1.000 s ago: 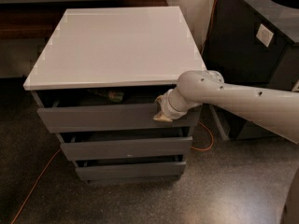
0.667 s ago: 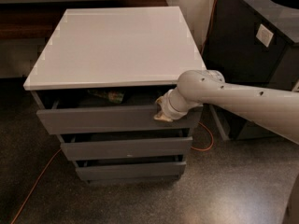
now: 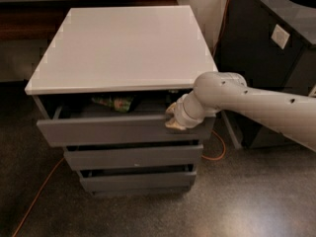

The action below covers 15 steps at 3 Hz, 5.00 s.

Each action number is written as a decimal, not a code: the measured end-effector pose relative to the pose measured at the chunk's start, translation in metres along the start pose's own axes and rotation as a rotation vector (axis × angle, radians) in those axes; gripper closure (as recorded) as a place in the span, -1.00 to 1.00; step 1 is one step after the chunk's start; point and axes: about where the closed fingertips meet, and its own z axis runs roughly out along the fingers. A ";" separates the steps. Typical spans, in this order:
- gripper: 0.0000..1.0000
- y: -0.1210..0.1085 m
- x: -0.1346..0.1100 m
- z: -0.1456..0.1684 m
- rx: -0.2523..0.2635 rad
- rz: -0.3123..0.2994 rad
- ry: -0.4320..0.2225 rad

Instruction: Pick green rice chip bag from top drawer and place on counter

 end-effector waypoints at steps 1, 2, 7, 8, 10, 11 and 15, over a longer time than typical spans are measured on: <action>1.00 -0.001 -0.001 -0.003 0.000 0.000 0.000; 1.00 0.011 0.000 -0.017 0.014 -0.003 0.006; 1.00 0.059 0.004 -0.050 0.055 -0.027 0.042; 1.00 0.059 0.004 -0.050 0.055 -0.027 0.042; 0.95 0.084 0.005 -0.070 0.069 -0.040 0.059; 0.50 0.084 0.005 -0.070 0.069 -0.040 0.059; 1.00 0.071 -0.023 -0.178 -0.044 0.071 -0.023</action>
Offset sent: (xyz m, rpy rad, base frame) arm -0.1768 -0.0628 0.0828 -0.0656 -0.1492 -0.0630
